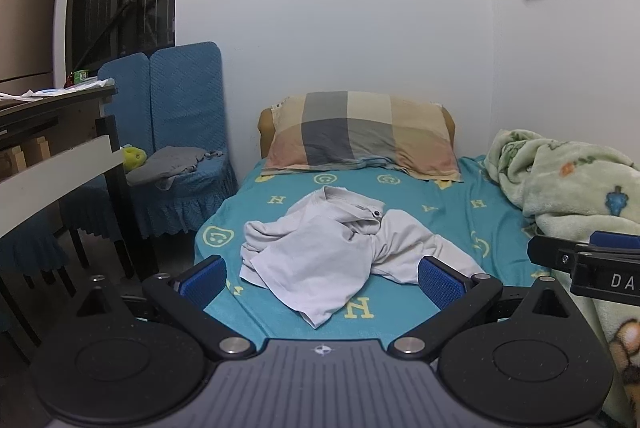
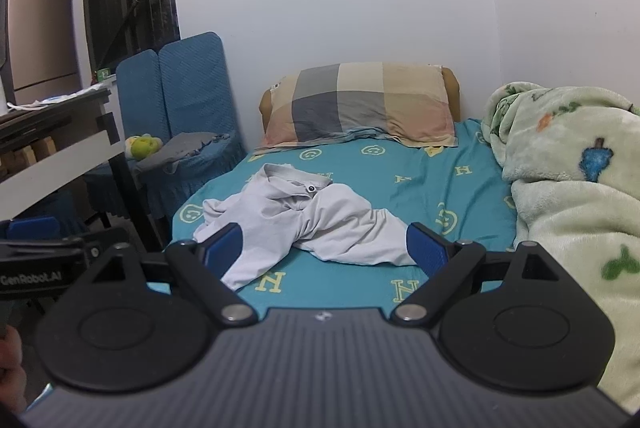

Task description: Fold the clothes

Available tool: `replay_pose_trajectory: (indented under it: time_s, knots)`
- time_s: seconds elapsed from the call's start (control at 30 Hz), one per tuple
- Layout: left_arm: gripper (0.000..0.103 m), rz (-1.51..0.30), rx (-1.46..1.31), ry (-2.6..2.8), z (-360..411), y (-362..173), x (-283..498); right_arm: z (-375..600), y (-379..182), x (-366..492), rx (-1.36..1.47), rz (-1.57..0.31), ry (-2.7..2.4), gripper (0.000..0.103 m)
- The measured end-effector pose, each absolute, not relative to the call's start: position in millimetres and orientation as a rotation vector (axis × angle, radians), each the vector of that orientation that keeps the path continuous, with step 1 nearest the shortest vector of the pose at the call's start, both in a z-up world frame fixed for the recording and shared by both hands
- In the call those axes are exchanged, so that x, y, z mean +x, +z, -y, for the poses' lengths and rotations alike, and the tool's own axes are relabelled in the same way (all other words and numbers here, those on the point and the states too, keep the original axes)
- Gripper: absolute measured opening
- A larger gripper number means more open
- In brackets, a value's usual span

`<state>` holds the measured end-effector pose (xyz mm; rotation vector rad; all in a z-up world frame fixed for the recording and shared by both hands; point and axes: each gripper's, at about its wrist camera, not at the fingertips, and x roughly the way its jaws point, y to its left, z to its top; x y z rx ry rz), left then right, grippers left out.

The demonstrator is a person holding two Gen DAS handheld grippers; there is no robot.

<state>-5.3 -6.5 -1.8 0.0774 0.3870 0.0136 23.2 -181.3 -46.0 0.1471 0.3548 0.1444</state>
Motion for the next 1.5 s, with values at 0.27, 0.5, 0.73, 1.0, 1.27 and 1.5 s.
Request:
replay_pose_trajectory:
  time_s: [0.27,0.5,0.73,1.0,1.27,1.5]
  knots:
    - [0.103,-0.408,0.075,-0.006,6,-7,-7,179,-52,19,0.128,-0.336,0.149,0.090]
    - [0.103,-0.414,0.075,-0.008,5,-6,-8,177,-55,21,0.119,-0.372,0.147,0.090]
    - [0.103,-0.417,0.084,-0.004,5,-5,-10,174,-56,18,0.117,-0.370,0.148,0.090]
    - [0.103,-0.428,0.084,-0.009,6,-6,-10,174,-57,18,0.119,-0.369,0.144,0.090]
    - [0.103,-0.430,0.085,-0.002,6,-7,-10,174,-58,17,0.117,-0.367,0.142,0.090]
    - [0.103,-0.434,0.090,-0.007,2,-10,-2,176,-56,15,0.123,-0.365,0.136,0.090]
